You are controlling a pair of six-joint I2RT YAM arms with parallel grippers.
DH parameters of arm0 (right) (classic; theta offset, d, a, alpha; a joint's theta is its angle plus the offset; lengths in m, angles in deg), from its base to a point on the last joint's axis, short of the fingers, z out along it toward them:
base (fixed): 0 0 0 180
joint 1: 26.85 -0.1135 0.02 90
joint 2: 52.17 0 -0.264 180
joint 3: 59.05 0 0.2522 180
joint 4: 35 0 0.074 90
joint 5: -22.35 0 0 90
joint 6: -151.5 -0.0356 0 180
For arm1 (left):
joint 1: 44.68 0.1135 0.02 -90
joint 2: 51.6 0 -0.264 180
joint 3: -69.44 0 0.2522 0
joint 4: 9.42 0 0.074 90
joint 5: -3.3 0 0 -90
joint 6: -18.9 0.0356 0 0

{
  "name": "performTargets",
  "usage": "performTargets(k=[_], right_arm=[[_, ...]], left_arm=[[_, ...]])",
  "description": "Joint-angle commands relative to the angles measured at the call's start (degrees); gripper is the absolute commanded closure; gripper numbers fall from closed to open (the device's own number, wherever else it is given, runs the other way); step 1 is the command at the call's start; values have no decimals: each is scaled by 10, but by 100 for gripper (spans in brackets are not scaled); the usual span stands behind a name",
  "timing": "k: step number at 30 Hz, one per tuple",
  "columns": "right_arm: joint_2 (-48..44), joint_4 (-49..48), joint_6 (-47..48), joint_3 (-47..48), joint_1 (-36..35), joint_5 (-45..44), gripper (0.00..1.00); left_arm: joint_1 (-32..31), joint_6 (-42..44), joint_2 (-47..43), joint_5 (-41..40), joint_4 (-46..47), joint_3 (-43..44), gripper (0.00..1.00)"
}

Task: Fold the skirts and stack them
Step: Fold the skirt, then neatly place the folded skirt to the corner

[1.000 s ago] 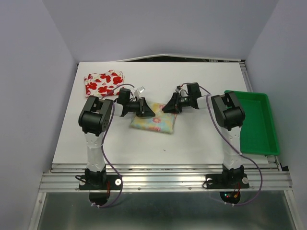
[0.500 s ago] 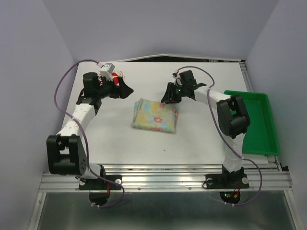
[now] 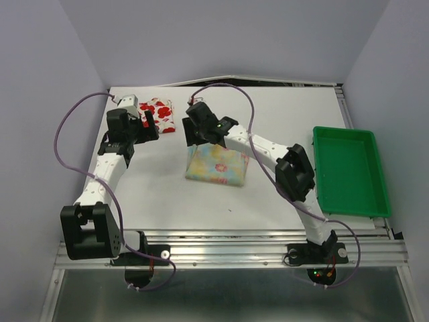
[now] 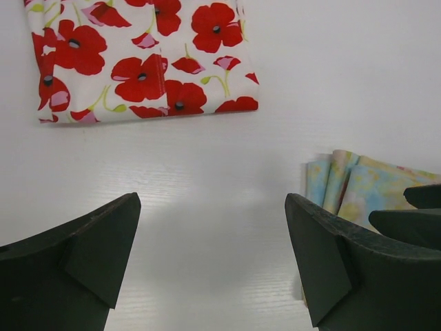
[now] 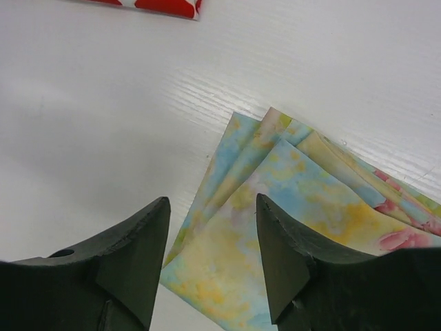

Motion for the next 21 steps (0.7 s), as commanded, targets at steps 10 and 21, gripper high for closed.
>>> performTargets(k=[10, 21], right_arm=[[101, 31, -6, 72, -36, -138, 39], [97, 34, -6, 85, -41, -140, 31]], left_arm=[[16, -19, -40, -30, 27, -36, 1], [18, -23, -55, -7, 42, -61, 1]])
